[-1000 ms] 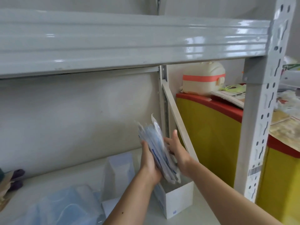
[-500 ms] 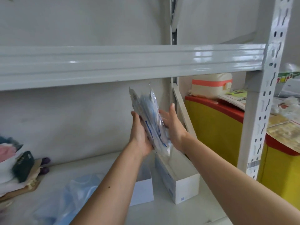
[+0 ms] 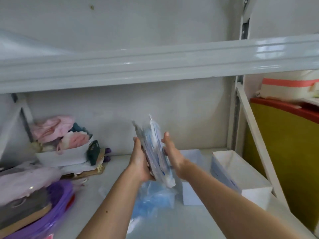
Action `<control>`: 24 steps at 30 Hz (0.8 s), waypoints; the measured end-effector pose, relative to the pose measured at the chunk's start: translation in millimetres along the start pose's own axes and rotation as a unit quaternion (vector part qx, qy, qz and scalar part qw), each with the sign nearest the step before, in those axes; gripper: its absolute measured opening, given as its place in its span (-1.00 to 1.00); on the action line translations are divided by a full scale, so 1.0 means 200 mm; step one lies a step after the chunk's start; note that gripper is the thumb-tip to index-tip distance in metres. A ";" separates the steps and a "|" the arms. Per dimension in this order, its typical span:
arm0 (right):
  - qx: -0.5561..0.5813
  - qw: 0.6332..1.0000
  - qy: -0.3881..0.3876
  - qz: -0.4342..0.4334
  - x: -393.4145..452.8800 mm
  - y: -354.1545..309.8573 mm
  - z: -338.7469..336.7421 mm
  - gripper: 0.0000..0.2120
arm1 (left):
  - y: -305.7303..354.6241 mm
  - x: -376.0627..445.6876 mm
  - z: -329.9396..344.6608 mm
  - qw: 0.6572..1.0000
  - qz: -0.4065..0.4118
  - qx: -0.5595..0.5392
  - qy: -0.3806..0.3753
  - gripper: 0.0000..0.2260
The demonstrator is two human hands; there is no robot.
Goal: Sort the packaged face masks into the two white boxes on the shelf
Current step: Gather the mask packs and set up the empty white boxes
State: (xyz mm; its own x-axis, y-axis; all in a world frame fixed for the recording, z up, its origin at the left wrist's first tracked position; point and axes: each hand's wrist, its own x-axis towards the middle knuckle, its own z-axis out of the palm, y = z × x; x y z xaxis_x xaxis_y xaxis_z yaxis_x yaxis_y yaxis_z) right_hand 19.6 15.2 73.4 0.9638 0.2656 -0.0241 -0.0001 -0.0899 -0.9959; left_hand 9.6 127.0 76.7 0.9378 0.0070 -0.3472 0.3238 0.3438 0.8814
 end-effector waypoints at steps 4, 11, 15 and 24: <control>-0.051 0.998 -0.010 0.033 0.07 0.16 0.09 -0.24 | -0.13 0.06 -0.12 0.998 -0.048 -0.019 0.041 -0.22; -0.239 0.964 0.015 0.119 0.11 0.34 0.14 -0.35 | -0.31 0.17 -0.12 0.991 -0.117 -0.005 0.058 -0.15; -0.312 0.931 0.032 0.188 0.13 0.45 0.13 -0.33 | -0.30 0.26 -0.10 0.992 -0.071 -0.031 0.103 -0.16; -0.239 0.962 0.106 0.083 0.06 0.26 0.05 -0.48 | -0.20 0.33 -0.14 0.934 0.078 0.097 0.334 -0.35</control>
State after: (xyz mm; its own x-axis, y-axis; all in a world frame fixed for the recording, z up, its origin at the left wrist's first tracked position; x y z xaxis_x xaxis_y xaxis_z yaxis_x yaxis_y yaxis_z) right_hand 27.7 23.0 20.9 0.9937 0.0132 -0.1114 -0.0851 -0.5586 -0.8251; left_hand 54.5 140.3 9.1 0.7089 0.6495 -0.2749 0.2669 0.1138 0.9570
